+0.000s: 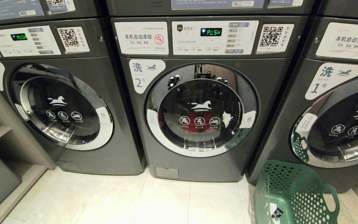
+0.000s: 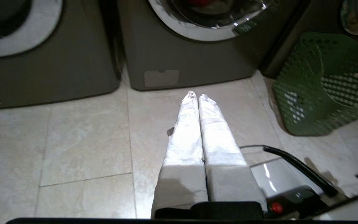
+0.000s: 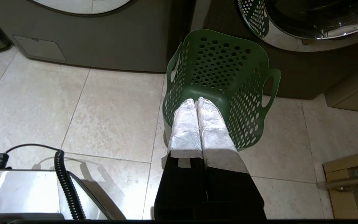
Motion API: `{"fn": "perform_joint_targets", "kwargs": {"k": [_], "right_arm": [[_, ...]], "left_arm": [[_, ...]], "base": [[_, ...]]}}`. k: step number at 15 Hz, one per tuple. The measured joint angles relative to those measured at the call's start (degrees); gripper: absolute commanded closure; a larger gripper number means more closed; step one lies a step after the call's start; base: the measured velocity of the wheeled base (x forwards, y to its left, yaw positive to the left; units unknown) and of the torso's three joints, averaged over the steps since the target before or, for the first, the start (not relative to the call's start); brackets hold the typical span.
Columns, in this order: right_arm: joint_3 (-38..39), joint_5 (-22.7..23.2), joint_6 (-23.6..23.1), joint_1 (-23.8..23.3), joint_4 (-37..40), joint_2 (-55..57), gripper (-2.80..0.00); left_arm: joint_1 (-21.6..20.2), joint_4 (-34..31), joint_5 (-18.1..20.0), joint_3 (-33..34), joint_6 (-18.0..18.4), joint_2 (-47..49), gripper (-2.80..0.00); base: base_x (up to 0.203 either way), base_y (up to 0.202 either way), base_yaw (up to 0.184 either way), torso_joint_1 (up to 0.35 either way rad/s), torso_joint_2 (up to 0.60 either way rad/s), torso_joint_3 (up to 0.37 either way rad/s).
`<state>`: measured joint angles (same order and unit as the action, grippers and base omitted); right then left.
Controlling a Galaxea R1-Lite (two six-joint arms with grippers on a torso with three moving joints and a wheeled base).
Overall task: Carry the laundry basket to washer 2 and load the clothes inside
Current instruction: Press the washing machine switch
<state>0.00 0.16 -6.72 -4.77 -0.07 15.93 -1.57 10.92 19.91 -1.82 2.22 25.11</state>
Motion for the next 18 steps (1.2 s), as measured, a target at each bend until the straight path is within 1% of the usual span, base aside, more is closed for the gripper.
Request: {"fn": "perform_joint_targets", "kwargs": {"k": [1,3,4,5,7,10,14,18], "right_arm": [[0.0,0.0,0.0,0.0,0.0,0.0,0.0],[0.0,0.0,0.0,0.0,0.0,0.0,0.0],[0.0,0.0,0.0,0.0,0.0,0.0,0.0],[0.0,0.0,0.0,0.0,0.0,0.0,0.0],[0.0,0.0,0.0,0.0,0.0,0.0,0.0],[0.0,0.0,0.0,0.0,0.0,0.1,0.0],[0.0,0.0,0.0,0.0,0.0,0.1,0.0],[0.0,0.0,0.0,0.0,0.0,0.1,0.0]], "left_arm": [[-0.4,-0.6,-3.4,0.7,1.1,-3.8,0.0],[-0.2,-4.5,-11.6,1.4,3.9,-9.5,0.0],[0.1,-6.4,-14.1,1.5,4.0,-12.0,0.0],[0.3,-8.2,-15.5,1.5,3.9,-15.2,0.0],[0.7,-10.2,-16.6,1.6,3.5,-20.6,0.0],[1.0,-11.2,-19.1,1.8,3.0,-23.9,0.0],[1.1,-11.0,-17.7,1.8,3.0,-25.0,0.0],[1.2,-11.2,-18.0,1.8,2.7,-25.1,0.0]], "base": [[0.0,0.0,0.0,0.0,0.0,0.0],[0.0,0.0,0.0,0.0,0.0,0.0],[0.0,0.0,0.0,0.0,0.0,0.0],[0.0,0.0,0.0,0.0,0.0,0.0],[0.0,0.0,0.0,0.0,0.0,0.0],[0.0,0.0,0.0,0.0,0.0,0.0],[0.0,0.0,0.0,0.0,0.0,0.0],[0.0,0.0,0.0,0.0,0.0,0.0]]}}
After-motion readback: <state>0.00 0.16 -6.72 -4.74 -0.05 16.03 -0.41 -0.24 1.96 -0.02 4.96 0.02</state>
